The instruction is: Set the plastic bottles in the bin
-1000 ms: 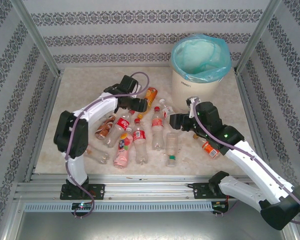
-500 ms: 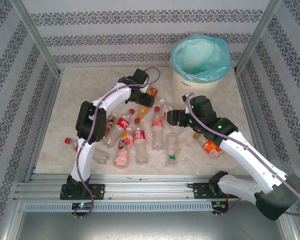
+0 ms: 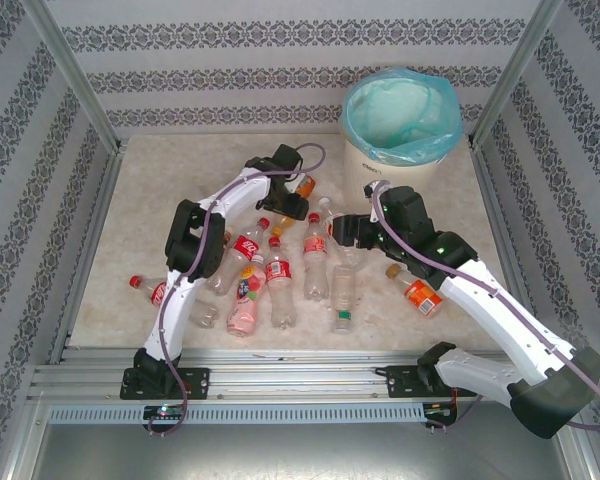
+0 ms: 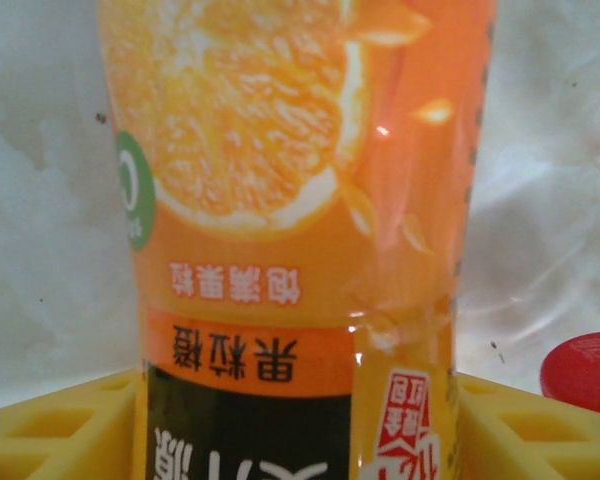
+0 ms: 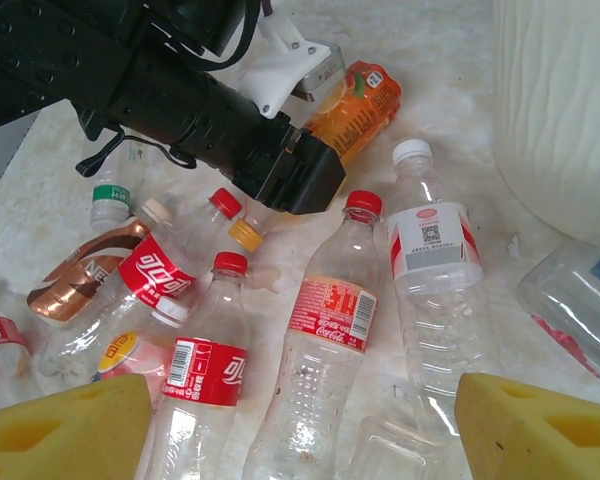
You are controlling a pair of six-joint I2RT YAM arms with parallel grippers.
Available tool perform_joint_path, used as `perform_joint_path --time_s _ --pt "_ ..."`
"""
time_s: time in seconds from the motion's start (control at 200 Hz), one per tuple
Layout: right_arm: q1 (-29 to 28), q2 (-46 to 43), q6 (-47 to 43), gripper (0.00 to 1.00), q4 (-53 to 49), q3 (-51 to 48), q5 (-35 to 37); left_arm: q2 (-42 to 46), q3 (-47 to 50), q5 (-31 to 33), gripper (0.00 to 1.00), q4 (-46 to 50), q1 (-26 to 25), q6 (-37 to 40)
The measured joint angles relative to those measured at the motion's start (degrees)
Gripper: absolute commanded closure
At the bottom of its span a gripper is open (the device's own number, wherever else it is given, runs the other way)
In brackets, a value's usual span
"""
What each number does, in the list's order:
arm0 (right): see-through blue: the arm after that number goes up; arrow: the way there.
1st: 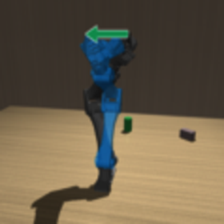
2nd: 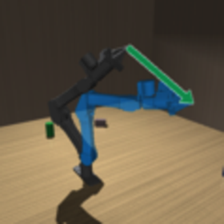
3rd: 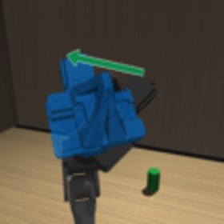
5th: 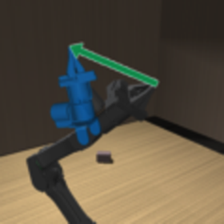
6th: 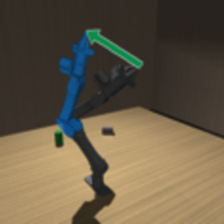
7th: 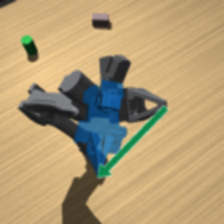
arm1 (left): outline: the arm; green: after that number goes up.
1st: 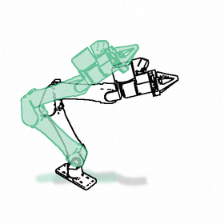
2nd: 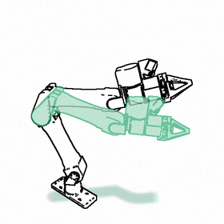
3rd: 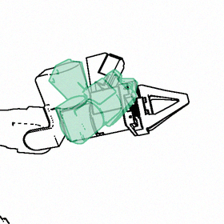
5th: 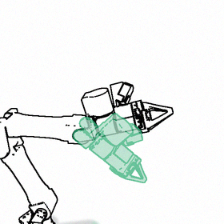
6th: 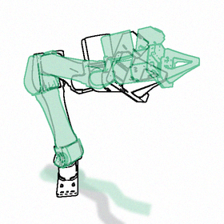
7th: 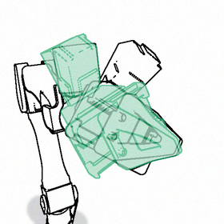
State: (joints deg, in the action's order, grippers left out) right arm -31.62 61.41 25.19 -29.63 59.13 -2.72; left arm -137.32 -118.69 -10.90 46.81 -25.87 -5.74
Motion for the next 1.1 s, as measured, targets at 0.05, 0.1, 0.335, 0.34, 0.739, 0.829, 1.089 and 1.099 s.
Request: perform_joint_path --time_s 0.05,0.1,0.335,0.34,0.739,0.829,1.089,1.099 --pt "0.0 0.0 -0.07 0.2 0.0 0.17 0.15 -0.02 -0.74 0.07 0.42 0.39 -0.02 0.2" --pt "0.0 0.0 -0.09 0.2 0.02 0.42 0.31 -0.02 -1.4 0.42 0.42 0.79 -0.02 0.66" --pt "0.0 0.09 -1.55 0.2 -0.17 4.76 0.57 2.08 -1.22 3.48 0.44 0.83 0.0 2.45" --pt "0.0 0.11 -1.55 0.2 -0.15 4.96 0.57 2.25 -1.11 3.54 0.44 0.83 0.0 2.47" --pt "-0.02 2.84 -5.35 0.21 6.86 17.92 -3.72 46.29 27.52 5.27 0.71 -19.76 -1.11 3.61" --pt "-0.02 2.03 -7.74 0.2 10.88 18.49 -6.49 54.1 33.38 2.16 0.8 -26.77 -2.67 4.74" --pt "-0.02 -3.08 -14.97 0.15 19.71 17.57 -15.3 65.66 48.0 -13.18 0.92 -40.48 -5.86 8.44" --pt "-0.02 -3.26 -15.15 0.14 19.87 17.53 -15.58 65.9 48.37 -13.66 0.92 -40.74 -5.97 8.57"
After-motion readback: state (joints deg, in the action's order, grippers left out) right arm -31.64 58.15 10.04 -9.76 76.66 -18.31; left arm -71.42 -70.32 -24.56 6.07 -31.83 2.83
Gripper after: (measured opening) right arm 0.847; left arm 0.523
